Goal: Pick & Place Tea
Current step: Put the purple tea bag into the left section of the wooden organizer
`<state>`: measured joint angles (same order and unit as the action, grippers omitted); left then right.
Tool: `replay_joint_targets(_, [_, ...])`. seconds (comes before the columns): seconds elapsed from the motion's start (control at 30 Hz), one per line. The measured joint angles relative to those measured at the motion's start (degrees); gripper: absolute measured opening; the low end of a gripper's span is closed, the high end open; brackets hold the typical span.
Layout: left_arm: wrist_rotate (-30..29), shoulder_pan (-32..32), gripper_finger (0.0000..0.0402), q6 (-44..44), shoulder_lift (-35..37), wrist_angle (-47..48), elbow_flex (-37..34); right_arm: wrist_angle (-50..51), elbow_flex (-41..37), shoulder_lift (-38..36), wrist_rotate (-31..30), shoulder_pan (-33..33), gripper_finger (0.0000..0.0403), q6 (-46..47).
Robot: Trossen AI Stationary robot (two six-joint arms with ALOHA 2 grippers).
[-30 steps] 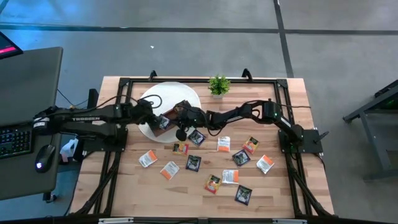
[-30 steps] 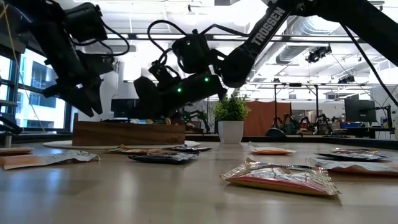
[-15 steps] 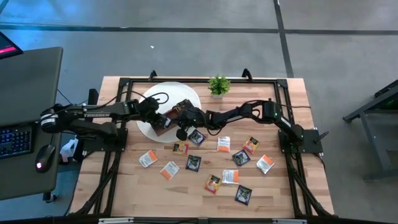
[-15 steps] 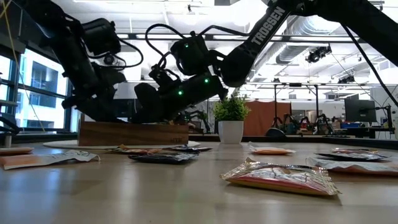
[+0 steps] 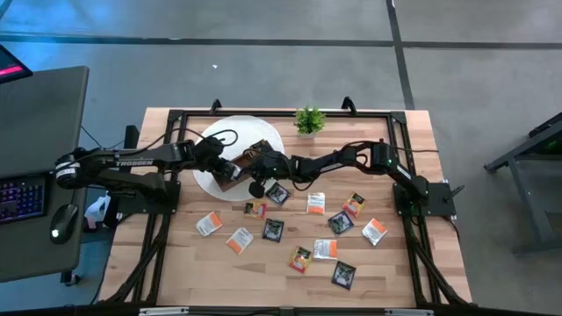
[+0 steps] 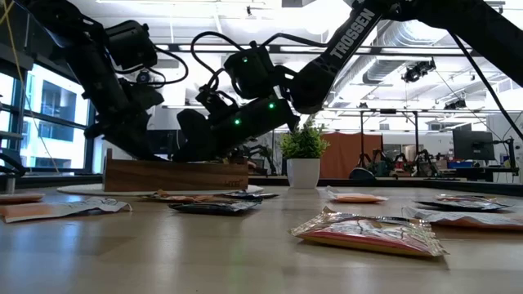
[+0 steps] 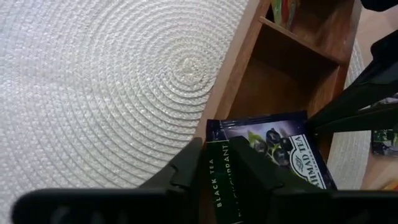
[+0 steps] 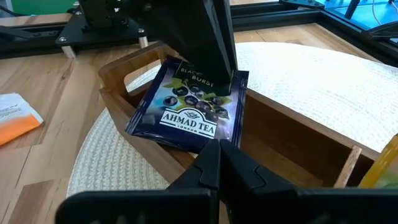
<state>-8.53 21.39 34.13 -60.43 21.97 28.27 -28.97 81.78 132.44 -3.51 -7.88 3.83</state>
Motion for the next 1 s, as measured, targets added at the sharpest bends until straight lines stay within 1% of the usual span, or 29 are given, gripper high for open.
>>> replay_joint_targets(0.13, [-0.2,0.0,0.0015,-1.0,-0.5,-0.7,0.0,0.0,0.0,0.0,-0.2,0.0,0.0,0.0])
replay_joint_targets(0.2, [-0.3,0.0,0.0005,-1.4,-0.5,-1.7,0.0,0.0,0.0,0.0,-0.5,0.0,0.0,0.0])
replay_joint_targets(0.33, [0.2,0.0,0.0007,-2.5,0.6,-1.1,0.5,-0.5,-0.1,0.0,0.3,0.0,0.0,-0.4])
replay_joint_targets(0.47, [0.5,0.0,0.0003,-4.1,2.1,2.7,4.0,-1.2,-0.2,-0.6,-0.6,0.3,0.0004,-1.8])
replay_joint_targets(0.63, [0.7,0.0,0.0001,-8.6,3.0,15.4,10.9,3.8,-0.3,-5.2,-3.4,1.0,0.0002,-5.5])
replay_joint_targets(0.73, [0.7,-0.1,0.0001,-11.7,3.0,22.1,14.0,8.3,-0.2,-8.0,-3.7,1.5,0.0002,-6.8])
replay_joint_targets(0.87, [0.4,-0.5,0.0,-14.6,3.0,23.1,14.5,14.0,-0.2,-11.6,-3.7,1.9,0.0006,-6.9])
replay_joint_targets(1.0, [-0.4,-0.5,0.0,-15.9,2.9,23.1,14.5,17.4,-0.1,-14.0,-2.8,2.3,0.0002,-8.0])
